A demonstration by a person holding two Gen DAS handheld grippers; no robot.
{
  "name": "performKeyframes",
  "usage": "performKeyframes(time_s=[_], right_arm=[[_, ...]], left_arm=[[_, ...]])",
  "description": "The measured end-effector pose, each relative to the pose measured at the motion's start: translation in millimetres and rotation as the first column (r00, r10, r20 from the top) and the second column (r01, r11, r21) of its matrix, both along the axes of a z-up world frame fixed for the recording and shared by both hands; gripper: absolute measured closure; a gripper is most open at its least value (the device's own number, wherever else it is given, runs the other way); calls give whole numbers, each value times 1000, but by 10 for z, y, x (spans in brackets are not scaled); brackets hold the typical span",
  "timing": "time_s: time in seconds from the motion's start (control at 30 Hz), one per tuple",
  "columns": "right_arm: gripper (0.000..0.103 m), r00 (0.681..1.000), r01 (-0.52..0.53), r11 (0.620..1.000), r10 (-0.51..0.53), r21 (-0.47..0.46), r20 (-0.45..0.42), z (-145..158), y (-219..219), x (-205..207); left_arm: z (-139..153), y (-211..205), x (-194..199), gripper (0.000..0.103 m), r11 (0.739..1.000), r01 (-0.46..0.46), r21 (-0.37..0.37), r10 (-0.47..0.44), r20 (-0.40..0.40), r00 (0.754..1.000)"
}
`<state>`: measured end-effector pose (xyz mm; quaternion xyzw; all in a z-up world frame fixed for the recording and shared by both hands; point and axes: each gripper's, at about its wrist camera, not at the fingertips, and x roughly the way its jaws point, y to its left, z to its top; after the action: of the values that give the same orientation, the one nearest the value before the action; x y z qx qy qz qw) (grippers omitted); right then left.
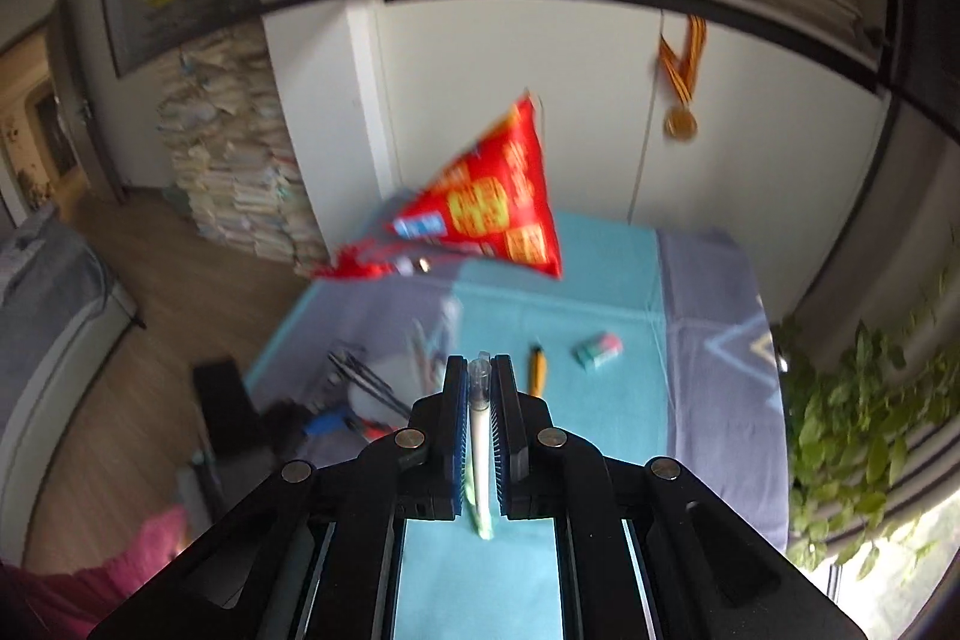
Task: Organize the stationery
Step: 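Lower the white pen into the cup and open the right gripper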
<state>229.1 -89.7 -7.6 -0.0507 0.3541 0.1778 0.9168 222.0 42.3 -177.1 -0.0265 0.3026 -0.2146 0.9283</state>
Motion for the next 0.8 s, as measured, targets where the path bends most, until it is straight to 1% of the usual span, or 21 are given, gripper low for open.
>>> performKeyframes(time_s=[0.1, 0.17, 0.23, 0.37, 0.57, 0.7, 0.8], right_arm=[[95, 998, -30, 999, 29, 31, 49, 215, 115, -20], [95, 996, -48, 998, 44, 51, 74, 300, 197, 18], [95, 995, -64, 995, 58, 72, 77, 297, 251, 77], [95, 997, -59, 996, 56, 74, 47, 132, 334, 208], [95, 996, -30, 998, 35, 64, -76, -301, 267, 375], [95, 992, -24, 998, 31, 55, -124, -450, 229, 383], [95, 990, -26, 998, 33, 49, -137, -504, 219, 368]], left_arm=[[0, 0, 0, 23, 1000, 0, 0, 0, 0, 1000], [0, 0, 1, 23, 1000, 0, 0, 0, 0, 1000], [1, 0, 0, 23, 1000, 0, 0, 0, 0, 1000], [2, 0, 1, 23, 1000, 0, 0, 0, 0, 1000], [2, 1, 3, 23, 1000, 0, 0, 0, 0, 1000], [2, 1, -1, 23, 1000, 0, 0, 0, -1, 1000], [2, 0, -1, 23, 1000, 0, 0, 0, 0, 1000]])
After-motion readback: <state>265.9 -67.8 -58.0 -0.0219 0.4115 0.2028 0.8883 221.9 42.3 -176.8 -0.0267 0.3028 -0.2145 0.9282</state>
